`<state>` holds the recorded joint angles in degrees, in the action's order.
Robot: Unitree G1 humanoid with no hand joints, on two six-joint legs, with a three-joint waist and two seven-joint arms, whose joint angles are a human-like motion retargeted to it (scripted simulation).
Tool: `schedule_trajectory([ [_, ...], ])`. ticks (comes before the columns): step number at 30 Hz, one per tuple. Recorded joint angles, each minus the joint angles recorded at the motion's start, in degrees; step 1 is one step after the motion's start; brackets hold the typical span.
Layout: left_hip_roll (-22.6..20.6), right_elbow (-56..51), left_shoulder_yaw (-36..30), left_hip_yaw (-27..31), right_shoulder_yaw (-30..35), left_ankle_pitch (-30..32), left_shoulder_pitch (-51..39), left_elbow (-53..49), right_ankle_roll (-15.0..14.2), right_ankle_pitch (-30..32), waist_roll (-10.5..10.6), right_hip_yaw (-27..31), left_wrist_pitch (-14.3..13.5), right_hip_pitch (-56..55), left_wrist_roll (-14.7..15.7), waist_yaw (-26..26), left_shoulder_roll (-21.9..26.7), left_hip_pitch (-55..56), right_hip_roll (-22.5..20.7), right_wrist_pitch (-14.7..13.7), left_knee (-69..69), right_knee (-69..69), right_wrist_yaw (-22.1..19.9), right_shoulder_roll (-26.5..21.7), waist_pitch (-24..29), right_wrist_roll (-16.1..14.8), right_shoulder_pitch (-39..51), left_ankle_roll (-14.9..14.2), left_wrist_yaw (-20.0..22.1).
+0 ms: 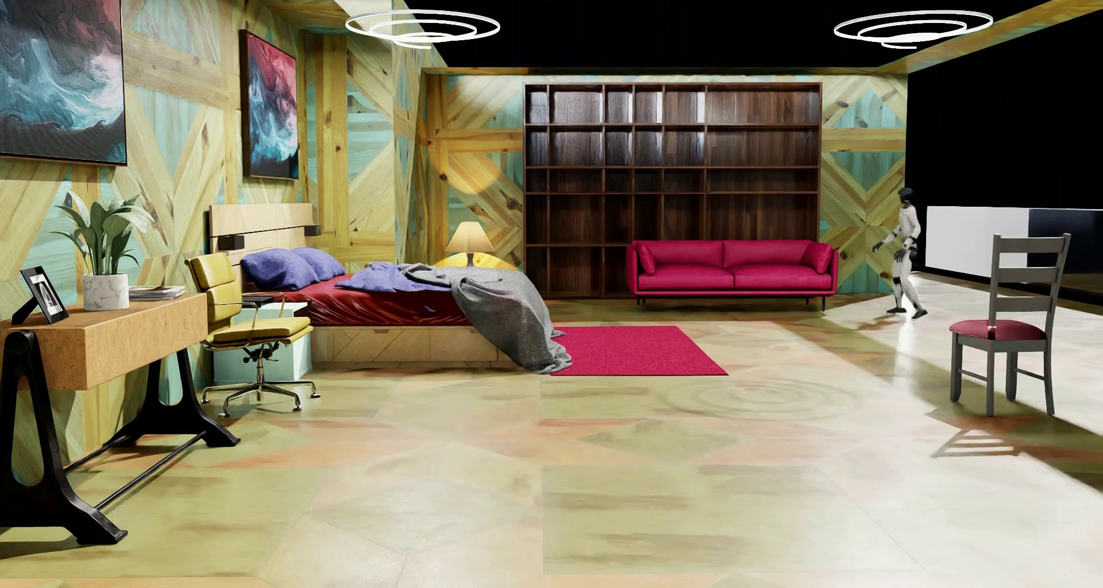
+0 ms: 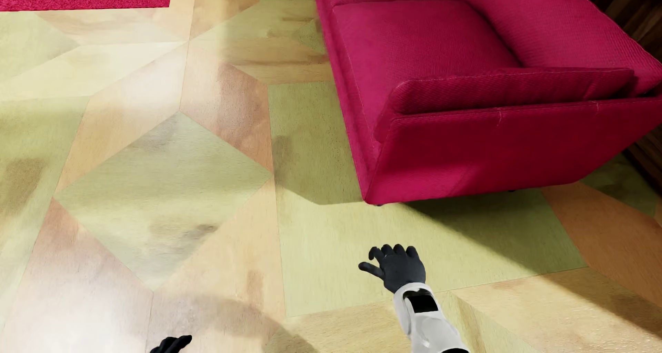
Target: Walk to the officechair
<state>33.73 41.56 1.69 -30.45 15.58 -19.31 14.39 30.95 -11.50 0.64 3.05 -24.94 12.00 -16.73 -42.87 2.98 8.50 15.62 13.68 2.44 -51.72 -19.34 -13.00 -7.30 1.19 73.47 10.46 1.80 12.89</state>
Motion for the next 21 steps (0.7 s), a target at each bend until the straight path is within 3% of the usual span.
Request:
schedule_trajectory([
  [1, 5.15, -5.59, 0.23, -8.27, -4.06, -2.04, -0.80, 1.81, -1.21, 1.17, 0.17, -4.42, 2.59, 0.50, -1.38, -0.66, 0.95, -2.66, 2.90, -0.30, 1.46, 0.37, -3.39, -0.36, -0.62, -3.97, -0.89, 1.27, -0.68],
  [2, 7.64, -9.97, -1.24, -16.38, -8.62, -2.98, -1.66, 2.16, -2.24, 1.62, 0.18, -9.09, 3.65, 1.55, -3.91, -1.23, 1.80, -4.80, 6.72, -0.36, 3.36, 0.38, -5.96, -0.87, -1.12, -10.23, -2.18, 1.03, -2.58],
  [3, 5.96, -13.25, -3.75, -18.61, -12.98, -3.69, -2.72, 1.46, -2.32, 0.31, -0.19, -13.25, 2.43, 3.12, -6.10, -1.28, 2.27, -4.56, 11.56, -0.25, 4.69, -0.55, -7.47, -2.09, -1.33, -17.84, -4.20, -4.94, -5.03],
  [4, 0.85, -15.66, -6.67, -14.50, -16.55, -5.87, -4.10, 0.59, -0.44, -3.73, -0.99, -15.50, -0.67, 4.71, -6.96, -1.01, 2.35, -1.40, 17.02, 0.05, 4.71, -2.61, -7.87, -4.10, -1.21, -25.49, -7.17, -9.28, -7.83],
  [5, -5.42, -16.90, -9.55, -9.07, -18.87, -7.96, -5.58, 0.03, 5.73, -10.11, -1.93, -12.48, -4.41, 4.81, -6.85, -1.25, 2.56, 2.01, 20.60, 0.60, 4.11, -6.19, -7.69, -6.10, -0.87, -31.82, -10.81, -8.59, -10.98],
  [6, -11.85, -16.15, -11.90, -3.65, -19.38, -9.56, -6.95, -0.32, 11.51, -14.94, -2.67, -1.10, -7.44, 1.79, -7.01, -2.15, 3.09, 4.26, 19.22, 1.57, 4.07, -12.04, -7.40, -7.33, -0.28, -35.65, -14.34, -6.34, -13.65],
  [7, -17.75, -13.39, -13.28, 0.85, -18.02, -10.50, -8.72, -0.42, 9.33, -17.33, -3.24, 11.62, -8.59, -2.50, -7.92, -2.91, 2.83, 4.64, 13.72, 3.13, 5.30, -19.24, -5.96, -8.55, 0.42, -36.98, -17.15, -3.91, -14.62],
  [8, -22.74, -9.30, -13.31, 4.07, -15.27, -10.66, -9.94, -0.79, 7.62, -18.75, -3.92, 17.13, -8.80, -6.11, -8.25, -3.15, 1.77, 3.38, 8.55, 4.89, 7.76, -25.86, -2.01, -9.56, 1.08, -35.65, -19.28, -1.94, -13.37],
  [9, -26.90, -4.25, -12.51, 6.64, -11.15, -10.04, -10.42, -1.95, 9.18, -19.45, -4.70, 15.95, -9.15, -9.20, -6.95, -3.30, 0.23, 1.14, 5.47, 5.90, 11.13, -31.08, 4.32, -9.64, 1.64, -32.21, -20.49, -0.57, -11.08],
  [10, -30.66, 0.38, -12.04, 9.38, -6.95, -8.86, -10.96, -3.55, 11.52, -19.59, -5.48, 13.41, -10.68, -12.50, -4.41, -3.80, -1.02, -1.48, 2.55, 5.09, 14.95, -34.32, 12.37, -9.00, 2.07, -27.85, -21.29, 0.37, -9.38],
  [11, -34.33, 3.44, -12.55, 12.64, -4.34, -7.28, -12.15, -5.30, 11.82, -18.86, -6.15, 12.68, -13.54, -16.70, -2.21, -4.62, -1.42, -4.25, -1.51, 2.63, 18.77, -35.66, 20.29, -7.75, 2.39, -24.16, -22.28, 1.35, -8.99],
  [12, -37.82, 4.58, -13.59, 16.27, -4.26, -5.69, -14.06, -7.18, 10.50, -17.62, -6.68, 13.54, -17.03, -21.54, -1.46, -5.49, -1.17, -7.29, -5.95, -0.07, 22.56, -34.81, 26.42, -5.81, 2.65, -22.43, -23.83, 2.50, -9.22],
  [13, -40.75, 4.13, -14.60, 20.00, -5.82, -4.37, -16.41, -9.35, 9.75, -16.32, -7.09, 14.96, -19.96, -26.35, -1.75, -6.29, -0.82, -10.79, -9.59, -1.78, 26.39, -31.99, 29.60, -3.32, 2.90, -22.41, -25.63, 3.51, -8.94],
  [14, -42.98, 2.69, -15.18, 23.78, -7.13, -3.38, -18.80, -11.57, 9.87, -14.19, -7.37, 16.18, -21.62, -30.47, -2.14, -7.02, -0.91, -14.57, -11.87, -2.72, 29.87, -27.40, 29.16, -1.08, 3.17, -22.63, -27.29, 4.29, -7.79],
  [15, -44.32, 1.02, -15.42, 27.74, -6.85, -2.36, -20.92, -13.49, 10.16, -11.32, -7.44, 17.59, -21.90, -33.68, -1.99, -7.74, -1.48, -18.41, -13.49, -3.31, 32.70, -21.53, 25.73, 0.38, 3.48, -21.75, -28.42, 5.17, -6.07],
  [17, -44.45, -0.08, -14.80, 33.98, -2.97, 2.08, -22.85, -15.31, 9.48, -8.38, -6.54, 21.02, -20.22, -36.09, 0.26, -9.24, -3.27, -25.56, -16.12, -2.95, 34.22, -11.51, 17.72, 0.84, 4.17, -17.01, -28.89, 6.59, -2.36],
  [18, -43.65, 1.44, -14.26, 35.99, -1.52, 6.31, -22.35, -14.88, 12.53, -5.87, -5.55, 21.19, -18.57, -35.73, 1.95, -9.92, -3.87, -28.00, -16.67, -1.86, 32.06, -11.80, 16.48, 0.84, 4.53, -14.99, -28.05, 5.32, -0.52],
  [19, -42.80, 4.17, -13.85, 38.15, -1.38, 12.34, -21.19, -13.29, 17.02, -2.80, -4.25, 21.61, -16.28, -35.02, 3.34, -10.52, -3.83, -28.73, -17.45, -0.32, 26.33, -16.15, 17.03, 1.11, 4.98, -13.90, -26.52, -0.04, 1.15],
  [20, -42.38, 7.36, -13.89, 39.67, -2.60, 20.44, -19.90, -10.21, 18.76, -2.55, -2.92, 21.22, -13.20, -33.79, 4.07, -11.04, -3.06, -26.84, -17.69, 1.77, 16.15, -21.53, 18.18, 1.57, 5.52, -13.47, -24.24, -10.16, 2.25],
  [21, -41.49, 9.90, -14.70, 38.41, -4.82, 28.46, -19.04, -5.36, 19.84, -4.73, -1.79, 20.13, -9.44, -31.85, 4.11, -11.65, -1.61, -21.75, -17.77, 4.25, 2.67, -25.84, 18.75, 2.12, 6.07, -13.25, -21.34, -15.72, 2.03],
])
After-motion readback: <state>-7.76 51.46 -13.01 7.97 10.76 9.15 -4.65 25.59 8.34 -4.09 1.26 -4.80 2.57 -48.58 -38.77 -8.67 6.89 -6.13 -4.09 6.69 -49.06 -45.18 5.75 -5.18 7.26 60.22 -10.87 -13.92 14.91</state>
